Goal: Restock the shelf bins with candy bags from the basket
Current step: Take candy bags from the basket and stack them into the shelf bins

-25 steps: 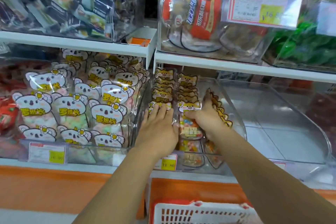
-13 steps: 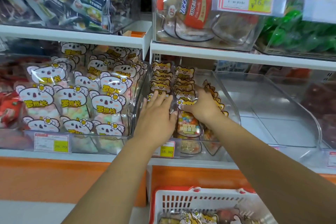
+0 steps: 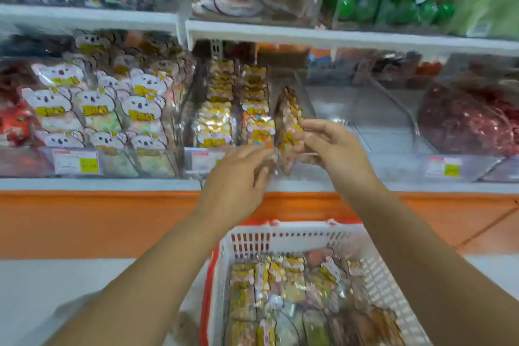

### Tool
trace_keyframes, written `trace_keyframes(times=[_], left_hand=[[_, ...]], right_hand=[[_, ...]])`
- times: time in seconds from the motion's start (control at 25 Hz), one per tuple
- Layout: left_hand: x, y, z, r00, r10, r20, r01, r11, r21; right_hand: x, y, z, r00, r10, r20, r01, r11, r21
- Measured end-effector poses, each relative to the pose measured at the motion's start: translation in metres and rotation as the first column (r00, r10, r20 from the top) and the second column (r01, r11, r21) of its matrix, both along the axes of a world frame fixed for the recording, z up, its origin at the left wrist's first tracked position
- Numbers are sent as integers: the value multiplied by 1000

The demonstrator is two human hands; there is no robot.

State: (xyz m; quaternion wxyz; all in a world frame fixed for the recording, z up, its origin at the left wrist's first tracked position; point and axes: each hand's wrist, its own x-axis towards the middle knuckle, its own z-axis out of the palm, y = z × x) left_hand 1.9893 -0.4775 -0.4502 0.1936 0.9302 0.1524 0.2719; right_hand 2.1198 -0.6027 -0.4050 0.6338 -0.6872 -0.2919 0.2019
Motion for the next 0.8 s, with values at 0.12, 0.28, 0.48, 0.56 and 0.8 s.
trace_keyframes(times=[0.12,0.28,0.48,0.56,0.8], left_hand=[[-9,-34,-46,976,-95,-198,77,992,-96],[-18,-60,-128,880,-99,-464,-109,910,-401],[-21,-76,-205,790,-59,-610,-355,768,-534],[-24,-77,-222,768,16,-641,-453,721,-525],[-38,-73,-258,691,147,-707,-624,616,-481]], right_hand=[[-8,-48,-56,990,10,-143,-33,987,-160],[-6,-90,-156,738,61,-672,-239,955,-175],[-18,-98,-256,879,-89,-468,-250,750,-612],[-27,-88,-280,852,-166,-496,-209,761,-614],[-48,-29,-313,713,-281,-642,-184,809,-558]])
